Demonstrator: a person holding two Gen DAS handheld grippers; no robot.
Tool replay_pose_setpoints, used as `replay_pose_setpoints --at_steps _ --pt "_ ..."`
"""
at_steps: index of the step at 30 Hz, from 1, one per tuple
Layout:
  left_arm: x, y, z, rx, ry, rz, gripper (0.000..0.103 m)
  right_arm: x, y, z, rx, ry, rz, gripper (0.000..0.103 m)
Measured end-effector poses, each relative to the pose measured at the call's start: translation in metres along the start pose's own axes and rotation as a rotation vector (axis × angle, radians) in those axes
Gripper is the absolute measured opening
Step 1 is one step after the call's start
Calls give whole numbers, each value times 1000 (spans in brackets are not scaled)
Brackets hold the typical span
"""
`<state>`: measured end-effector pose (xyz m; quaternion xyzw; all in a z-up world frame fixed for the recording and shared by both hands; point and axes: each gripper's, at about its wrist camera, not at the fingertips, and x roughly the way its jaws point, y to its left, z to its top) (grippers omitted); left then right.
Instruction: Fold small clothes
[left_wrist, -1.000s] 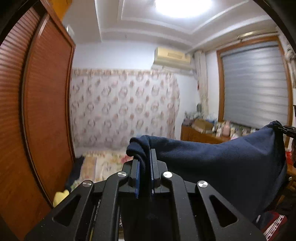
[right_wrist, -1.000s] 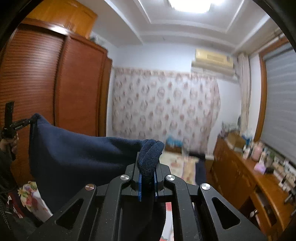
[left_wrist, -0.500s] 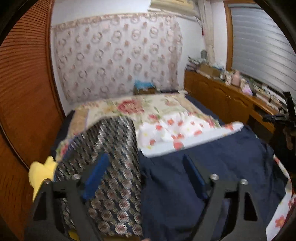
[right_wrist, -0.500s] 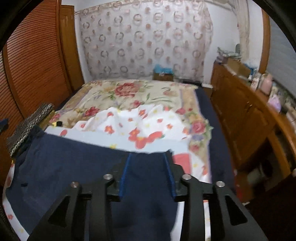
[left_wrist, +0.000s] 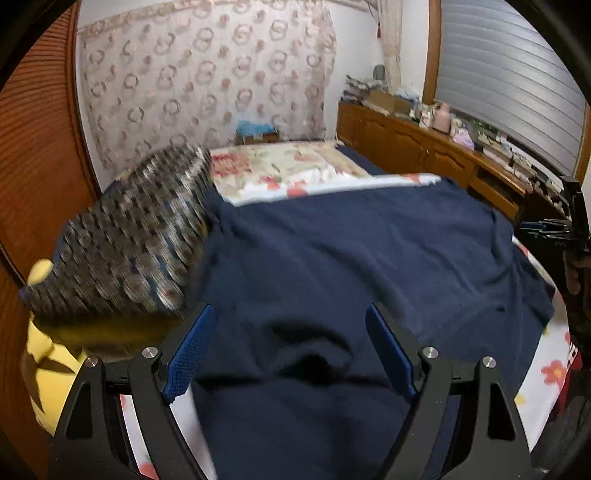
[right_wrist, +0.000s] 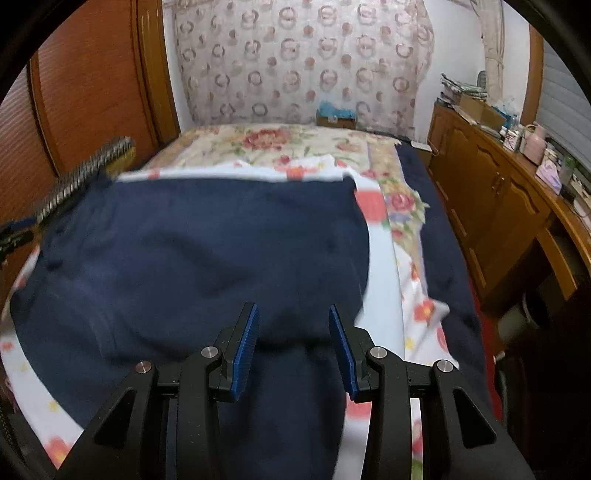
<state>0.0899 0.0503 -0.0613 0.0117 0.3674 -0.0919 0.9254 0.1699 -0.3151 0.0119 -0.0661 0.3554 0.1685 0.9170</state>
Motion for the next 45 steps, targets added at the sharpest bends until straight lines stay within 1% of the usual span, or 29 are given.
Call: replay_pose_setpoints --at_steps 3,7,10,11,12,13,14,17,19,21,24,27,29,31,32,34,35,36,37,38,39,45 --pt "11 -8 -9 2 39 -12 84 7 -5 -8 14 39 -12 41" --pt "32 -12 -18 -1 118 1 84 15 -16 -12 49 59 -15 41" --pt "37 -16 -21 3 136 9 84 17 -20 -8 63 52 -11 40" --pt "40 -17 -21 4 146 8 84 17 -21 -6 71 44 7 32" --pt "43 -19 -22 6 162 4 84 16 -19 -8 76 34 30 26" --pt "46 -22 -24 15 171 8 84 16 -18 -6 66 26 33 22" --pt "46 -25 -24 27 161 18 84 17 -15 -7 49 24 29 13" --pt "47 -30 -24 25 160 22 85 21 -19 -6 38 14 41 4" --pt "50 -31 -23 23 163 23 87 20 -23 -4 40 4 42 4" --pt "50 -31 -24 25 165 28 90 16 -25 -15 42 -6 27 3" --pt "48 -24 -27 17 170 35 95 -5 -28 -32 49 -26 -5 3" --pt "50 -18 -27 12 172 37 96 -12 -25 -34 39 -22 -13 3" --pt "51 -18 -26 12 172 37 96 -9 -18 -36 36 -4 -16 3" --pt "50 -18 -26 12 172 37 96 -8 -13 -37 28 -10 -37 3" --pt "50 -18 -27 12 172 37 96 -7 -10 -34 26 -16 -44 4" --pt "50 -18 -27 12 173 37 96 -6 -9 -29 25 -30 -48 10" --pt "50 -18 -27 12 173 37 96 -5 -5 -25 22 -43 -50 17" --pt "50 -18 -27 12 173 38 97 -6 -4 -23 21 -53 -43 28" --pt "50 -18 -27 12 173 38 97 -4 -1 -20 21 -63 -31 33" --pt "50 -18 -27 12 173 38 97 -2 2 -16 24 -71 -23 43" --pt "50 -18 -26 12 173 38 97 1 5 -13 27 -78 -21 45" --pt "50 -18 -27 13 173 39 97 34 18 3 34 -87 -7 46"
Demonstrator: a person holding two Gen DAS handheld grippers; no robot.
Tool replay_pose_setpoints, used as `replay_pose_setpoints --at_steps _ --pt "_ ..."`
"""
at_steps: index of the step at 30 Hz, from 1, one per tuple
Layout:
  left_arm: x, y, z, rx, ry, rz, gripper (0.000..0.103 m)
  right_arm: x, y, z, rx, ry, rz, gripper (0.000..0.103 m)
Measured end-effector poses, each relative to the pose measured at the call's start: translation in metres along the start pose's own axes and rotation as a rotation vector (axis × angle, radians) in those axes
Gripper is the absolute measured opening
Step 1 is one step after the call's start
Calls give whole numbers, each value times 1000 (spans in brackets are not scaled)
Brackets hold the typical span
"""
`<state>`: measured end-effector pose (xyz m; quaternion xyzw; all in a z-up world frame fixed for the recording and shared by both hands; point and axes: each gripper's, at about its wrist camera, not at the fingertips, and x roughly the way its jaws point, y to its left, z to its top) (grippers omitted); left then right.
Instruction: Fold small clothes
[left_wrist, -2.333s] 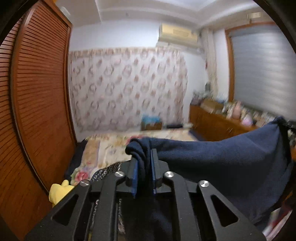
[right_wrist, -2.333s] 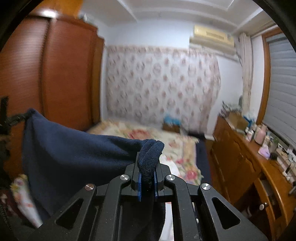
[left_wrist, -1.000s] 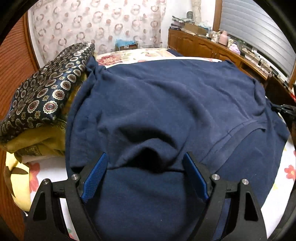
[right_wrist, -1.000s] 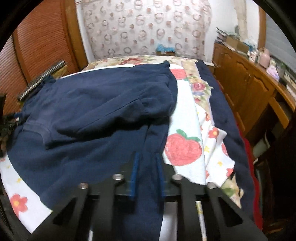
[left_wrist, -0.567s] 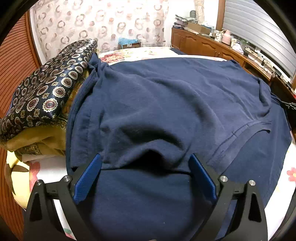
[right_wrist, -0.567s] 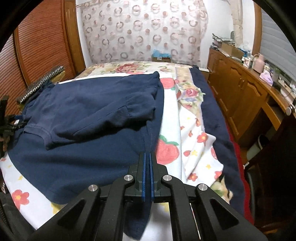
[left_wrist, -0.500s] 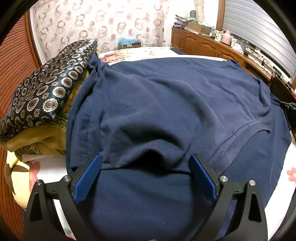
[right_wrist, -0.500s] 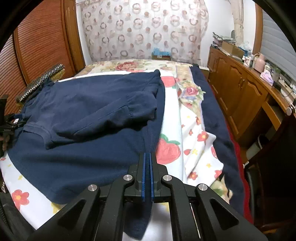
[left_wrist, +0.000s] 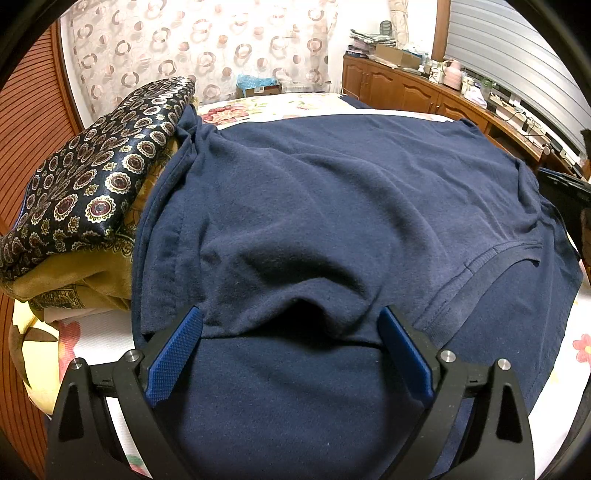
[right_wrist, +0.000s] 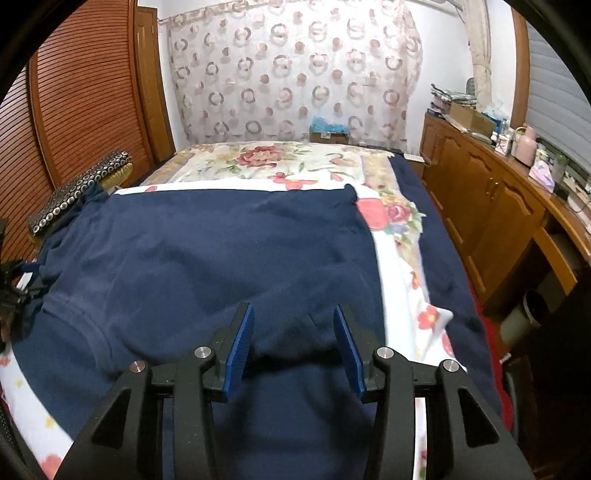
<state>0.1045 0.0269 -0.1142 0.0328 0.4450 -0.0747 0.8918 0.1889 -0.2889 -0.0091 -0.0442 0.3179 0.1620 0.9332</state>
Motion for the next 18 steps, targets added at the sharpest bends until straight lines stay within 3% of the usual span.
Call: replay_pose_setpoints --at_steps 5,10,13,15,18 --pt "-2 3 1 -8 3 4 97 21 3 -1 1 26 -17 46" --pt "-27 20 -1 -60 -57 -14 95 27 8 -3 -26 50 -11 46" --pt "-36 33 0 -93 -85 6 86 30 10 -5 -42 64 -27 46" --pt "-37 40 0 -115 -83 7 71 32 10 -6 -42 77 -26 46" --pt "-34 48 -1 -145 -81 20 58 31 11 -3 -46 83 -30 46"
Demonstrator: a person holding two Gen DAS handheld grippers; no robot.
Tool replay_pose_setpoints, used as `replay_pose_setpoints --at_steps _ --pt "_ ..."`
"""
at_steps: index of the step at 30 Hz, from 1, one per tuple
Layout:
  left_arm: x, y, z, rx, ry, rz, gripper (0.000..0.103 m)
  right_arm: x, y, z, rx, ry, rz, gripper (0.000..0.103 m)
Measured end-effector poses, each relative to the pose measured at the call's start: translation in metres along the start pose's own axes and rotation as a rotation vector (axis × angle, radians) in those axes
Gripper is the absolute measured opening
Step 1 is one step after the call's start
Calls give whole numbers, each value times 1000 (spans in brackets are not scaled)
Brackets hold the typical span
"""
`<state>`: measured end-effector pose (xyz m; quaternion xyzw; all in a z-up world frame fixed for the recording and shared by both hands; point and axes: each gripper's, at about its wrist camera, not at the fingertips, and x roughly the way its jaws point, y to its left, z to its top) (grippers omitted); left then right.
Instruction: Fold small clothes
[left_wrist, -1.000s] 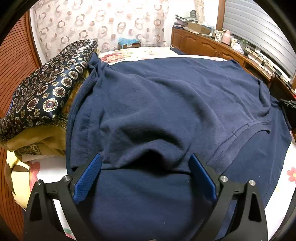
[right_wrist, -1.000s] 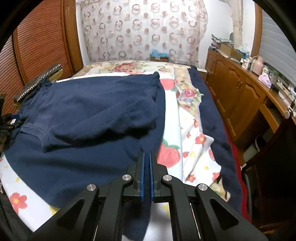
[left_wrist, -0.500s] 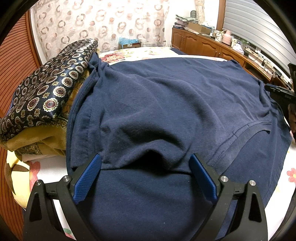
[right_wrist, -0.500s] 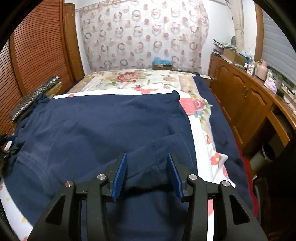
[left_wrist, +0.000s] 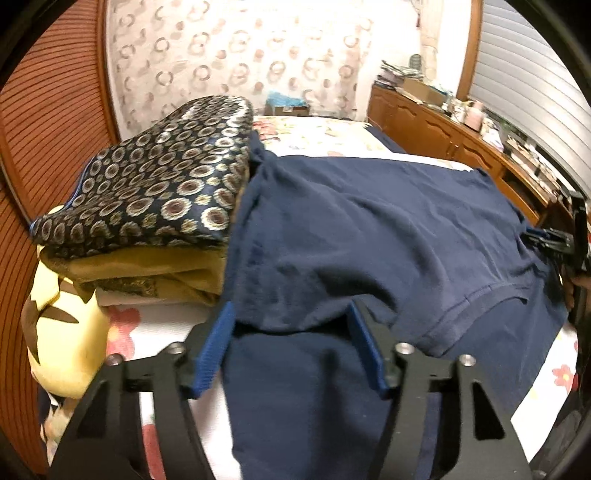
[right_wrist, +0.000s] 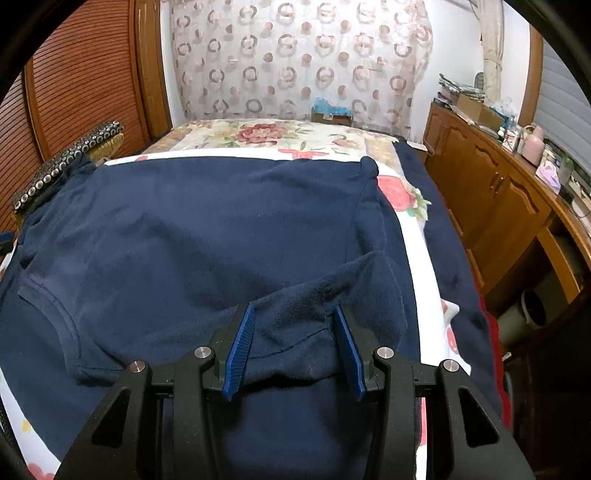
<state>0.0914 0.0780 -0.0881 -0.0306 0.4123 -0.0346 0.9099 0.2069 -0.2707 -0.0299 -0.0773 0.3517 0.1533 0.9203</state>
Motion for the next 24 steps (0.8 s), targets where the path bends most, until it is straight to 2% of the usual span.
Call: replay_pose_setpoints --at_steps 2,5,7,8,9,18,19,20,21,24 --pt "5 4 -1 -16 10 1 51 4 3 3 -4 12 -1 46" --pt "11 5 -1 -19 16 36 50 1 2 5 1 14 3 46" --pt "14 6 0 -17 11 41 43 -1 -3 8 6 15 8 46" --pt "15 6 1 -14 10 51 34 -1 -3 8 9 15 9 46" --pt "16 7 1 -9 8 66 30 -1 -3 8 12 15 9 46" --pt "27 9 -2 18 38 95 30 1 -3 9 9 16 1 46" --pt "26 7 -2 23 35 98 24 2 -3 9 9 15 1 46" --pt "24 6 -2 30 24 108 4 2 -3 9 9 15 0 46" --pt "21 5 -2 39 3 127 4 2 -4 9 9 15 0 46" --pt "1 4 -1 26 -76 91 4 2 -4 8 9 14 0 46"
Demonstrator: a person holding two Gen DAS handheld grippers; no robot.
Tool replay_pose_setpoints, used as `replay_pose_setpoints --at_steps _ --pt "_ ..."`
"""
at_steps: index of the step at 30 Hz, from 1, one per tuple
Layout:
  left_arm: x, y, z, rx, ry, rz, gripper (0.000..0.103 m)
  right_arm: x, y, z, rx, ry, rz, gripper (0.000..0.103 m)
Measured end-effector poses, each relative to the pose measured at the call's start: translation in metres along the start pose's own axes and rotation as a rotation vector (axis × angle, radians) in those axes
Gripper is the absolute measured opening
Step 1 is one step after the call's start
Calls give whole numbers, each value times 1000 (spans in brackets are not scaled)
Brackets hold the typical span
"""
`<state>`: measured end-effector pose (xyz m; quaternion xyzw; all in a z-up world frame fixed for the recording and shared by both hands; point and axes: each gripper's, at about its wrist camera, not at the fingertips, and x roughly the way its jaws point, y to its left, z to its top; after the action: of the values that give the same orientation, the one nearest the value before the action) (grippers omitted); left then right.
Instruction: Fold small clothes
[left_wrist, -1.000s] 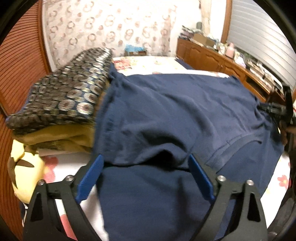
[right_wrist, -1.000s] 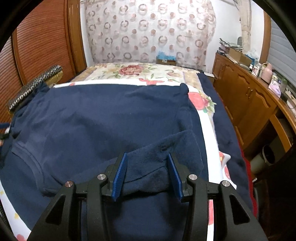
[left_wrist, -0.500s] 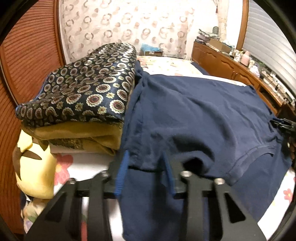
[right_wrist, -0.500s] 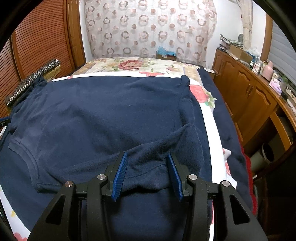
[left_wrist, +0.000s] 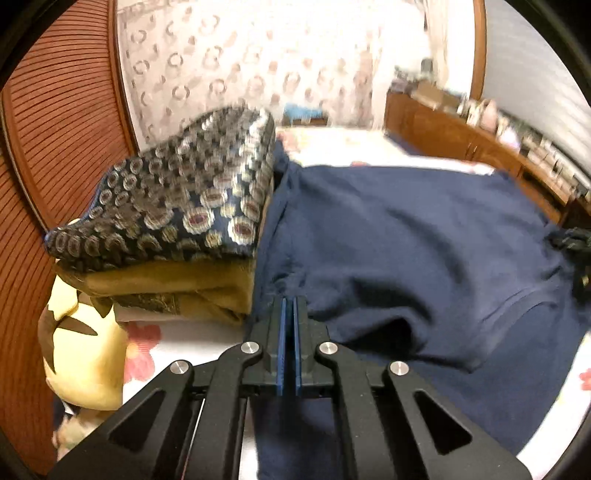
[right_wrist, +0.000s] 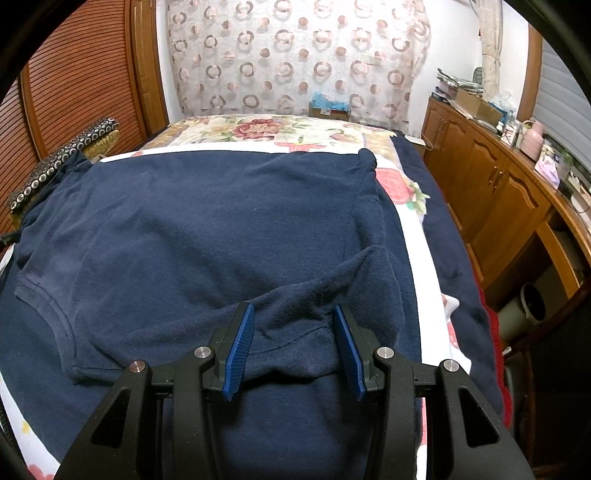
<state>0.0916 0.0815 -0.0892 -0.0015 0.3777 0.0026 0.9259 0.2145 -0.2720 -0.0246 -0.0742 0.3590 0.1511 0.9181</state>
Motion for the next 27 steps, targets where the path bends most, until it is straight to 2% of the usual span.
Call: replay_pose_setpoints --at_steps 5,10,12,15,18,23,26,27 --pt "-33 1 8 -33 -84 -38 4 0 -2 0 10 -3 -6 46" --pt "-41 -3 13 -34 -106 -49 4 -6 -12 -3 66 -25 -39 46" --pt "-40 -3 12 -36 -106 -46 4 -9 -16 -6 84 -25 -46 34" --pt "-38 -3 9 -39 -100 -40 4 -12 -19 -12 83 -15 -48 28" --pt "-36 -4 6 -41 -94 -40 4 -18 -19 -16 75 -10 -65 28" --pt "-32 -5 3 -42 -84 -41 4 -30 -15 -11 98 -41 -34 28" --pt "-29 -6 1 -43 -77 -48 4 -25 -12 -3 110 -46 1 42" --pt "-27 -7 0 -41 -73 -50 4 -22 -10 1 108 -45 -2 42"
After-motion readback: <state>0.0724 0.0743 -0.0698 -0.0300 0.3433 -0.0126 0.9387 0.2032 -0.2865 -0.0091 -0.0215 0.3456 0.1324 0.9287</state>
